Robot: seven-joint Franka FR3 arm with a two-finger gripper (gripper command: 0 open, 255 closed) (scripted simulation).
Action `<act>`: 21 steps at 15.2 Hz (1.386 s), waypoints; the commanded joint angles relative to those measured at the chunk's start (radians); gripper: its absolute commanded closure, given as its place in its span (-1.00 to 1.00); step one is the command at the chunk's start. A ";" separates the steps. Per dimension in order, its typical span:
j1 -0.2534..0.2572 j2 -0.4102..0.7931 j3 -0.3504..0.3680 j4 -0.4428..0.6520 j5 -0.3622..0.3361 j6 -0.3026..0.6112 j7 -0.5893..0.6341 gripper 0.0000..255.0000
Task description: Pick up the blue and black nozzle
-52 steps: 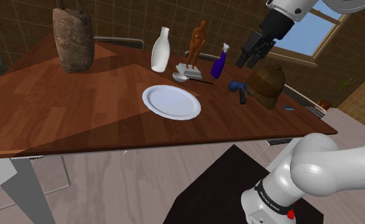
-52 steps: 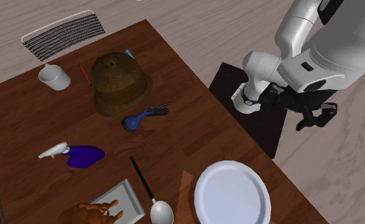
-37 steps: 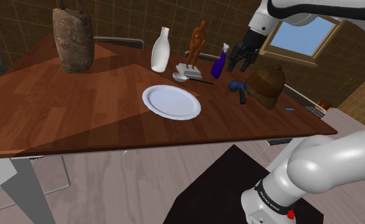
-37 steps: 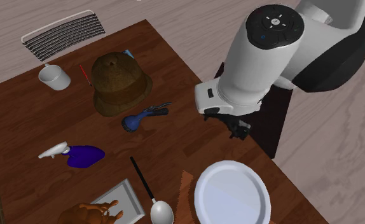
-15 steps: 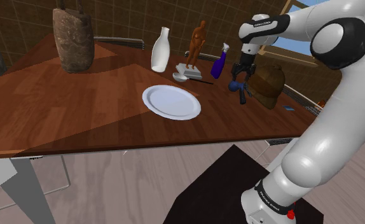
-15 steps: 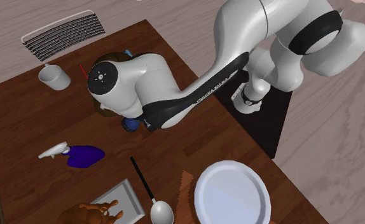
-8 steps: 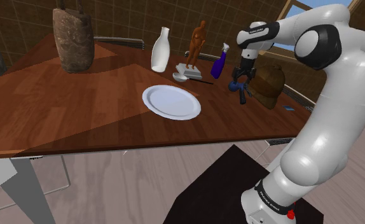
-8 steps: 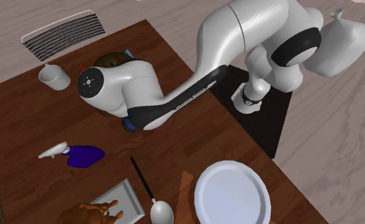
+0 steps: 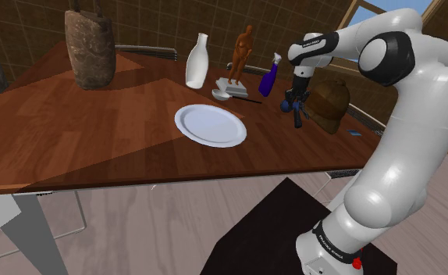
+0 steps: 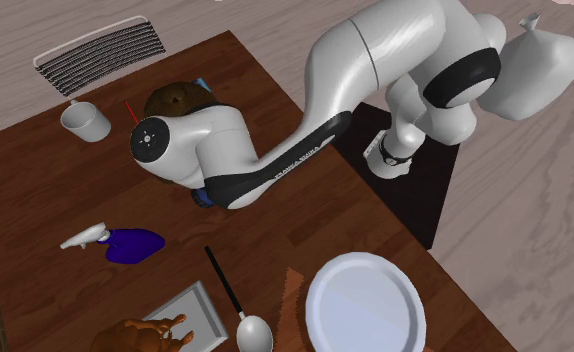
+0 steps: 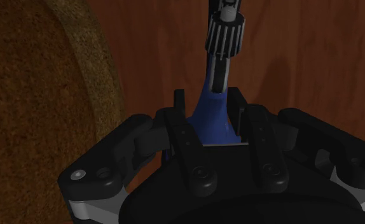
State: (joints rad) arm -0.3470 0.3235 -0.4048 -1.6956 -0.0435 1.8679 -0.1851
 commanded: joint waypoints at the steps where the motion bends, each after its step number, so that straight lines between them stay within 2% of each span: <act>1: 0.000 0.000 0.000 -0.001 0.000 0.001 0.000 1.00; 7: 0.000 0.000 0.000 -0.003 0.000 0.002 0.000 1.00; 21: 0.001 -0.034 -0.006 0.142 -0.011 -0.173 -0.014 1.00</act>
State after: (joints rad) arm -0.3453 0.2896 -0.4106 -1.5671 -0.0543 1.7081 -0.1966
